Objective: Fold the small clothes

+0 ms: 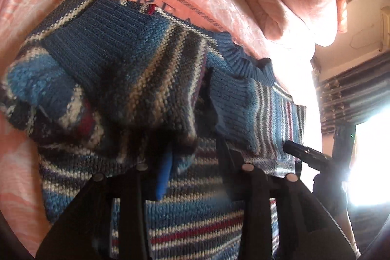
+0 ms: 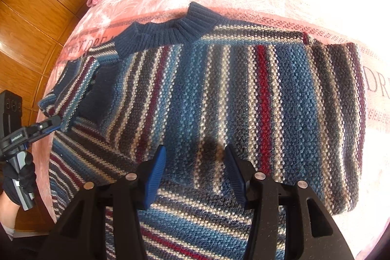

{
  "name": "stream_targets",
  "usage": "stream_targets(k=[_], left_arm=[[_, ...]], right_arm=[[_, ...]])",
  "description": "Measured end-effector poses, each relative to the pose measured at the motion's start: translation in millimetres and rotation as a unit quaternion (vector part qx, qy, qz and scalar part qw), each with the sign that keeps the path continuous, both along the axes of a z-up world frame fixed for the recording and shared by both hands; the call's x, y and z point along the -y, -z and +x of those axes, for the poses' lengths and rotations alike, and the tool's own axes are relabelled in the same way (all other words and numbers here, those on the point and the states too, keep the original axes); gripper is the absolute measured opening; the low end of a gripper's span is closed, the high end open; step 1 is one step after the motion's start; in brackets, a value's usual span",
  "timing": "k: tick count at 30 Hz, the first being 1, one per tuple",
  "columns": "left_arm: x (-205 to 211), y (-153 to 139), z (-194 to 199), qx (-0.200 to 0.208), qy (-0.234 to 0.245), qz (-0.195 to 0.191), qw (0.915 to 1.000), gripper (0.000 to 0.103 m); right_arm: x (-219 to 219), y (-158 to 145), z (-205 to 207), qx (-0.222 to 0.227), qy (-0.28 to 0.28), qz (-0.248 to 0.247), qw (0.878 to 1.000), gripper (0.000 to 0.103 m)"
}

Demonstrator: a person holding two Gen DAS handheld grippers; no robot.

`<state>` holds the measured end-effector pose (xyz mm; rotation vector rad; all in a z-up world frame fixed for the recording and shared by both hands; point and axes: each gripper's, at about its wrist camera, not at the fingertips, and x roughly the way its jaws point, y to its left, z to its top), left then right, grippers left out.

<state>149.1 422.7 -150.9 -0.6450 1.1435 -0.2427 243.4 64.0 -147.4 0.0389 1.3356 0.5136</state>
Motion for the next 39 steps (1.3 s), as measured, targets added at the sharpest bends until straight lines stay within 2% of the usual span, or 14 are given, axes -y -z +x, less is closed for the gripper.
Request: stream_targets(k=[3, 6, 10, 14, 17, 22, 23, 24, 25, 26, 28, 34, 37, 39], left_arm=[[-20.5, -20.1, -21.5, 0.028, 0.013, 0.008, 0.9995, 0.042], [-62.4, -27.5, -34.1, 0.036, -0.05, 0.039, 0.9973, 0.044], [-102.3, -12.4, -33.8, 0.002, -0.123, 0.077, 0.9895, 0.044], [-100.1, 13.6, -16.6, -0.064, -0.11, 0.153, 0.9799, 0.041], [-98.3, 28.2, -14.6, -0.072, -0.1, 0.157, 0.9799, 0.042], [-101.2, 25.6, -13.5, -0.062, -0.089, 0.168, 0.9799, 0.043], [-104.3, 25.2, -15.1, -0.062, -0.095, 0.161, 0.9804, 0.044], [-107.2, 25.1, -15.8, -0.061, -0.101, 0.156, 0.9806, 0.044], [-108.1, 24.4, -15.6, -0.06, -0.105, 0.154, 0.9808, 0.044], [-107.9, 23.5, -15.8, -0.059, -0.107, 0.152, 0.9807, 0.044], [-109.6, 20.5, -17.7, -0.055, -0.112, 0.155, 0.98, 0.044], [-104.2, 15.1, -16.8, -0.048, -0.107, 0.177, 0.9772, 0.044], [-92.1, 19.7, -13.0, -0.053, -0.091, 0.181, 0.9778, 0.049], [-80.2, 22.1, -10.0, -0.055, -0.073, 0.198, 0.9759, 0.052]], right_arm=[[-11.0, -16.7, -5.8, 0.001, -0.01, 0.017, 1.0, 0.051], [-38.9, -28.0, -4.8, -0.014, -0.017, 0.054, 0.998, 0.053], [-100.8, -26.1, 1.3, -0.045, -0.027, 0.078, 0.996, 0.054], [-153.3, -20.6, 7.6, -0.084, -0.02, 0.122, 0.989, 0.054], [-184.8, -10.8, 13.5, -0.105, -0.015, 0.131, 0.986, 0.054], [-223.4, 14.9, 15.9, -0.135, -0.014, 0.113, 0.984, 0.057], [-228.4, 19.7, 15.4, -0.141, -0.014, 0.114, 0.983, 0.056], [-232.7, 23.3, 13.8, -0.144, -0.017, 0.115, 0.983, 0.047], [-236.3, 25.4, 12.9, -0.142, -0.023, 0.111, 0.983, 0.037], [-238.6, 24.8, 12.1, -0.135, -0.029, 0.106, 0.985, 0.021], [-238.8, 15.4, 9.9, -0.116, -0.046, 0.104, 0.987, 0.014], [-198.4, -46.8, 8.0, -0.012, -0.078, 0.081, 0.994, 0.012], [-169.5, -52.3, 13.5, 0.003, -0.071, 0.056, 0.996, 0.012], [-152.6, -40.9, 20.2, -0.001, -0.054, 0.034, 0.998, 0.012]])
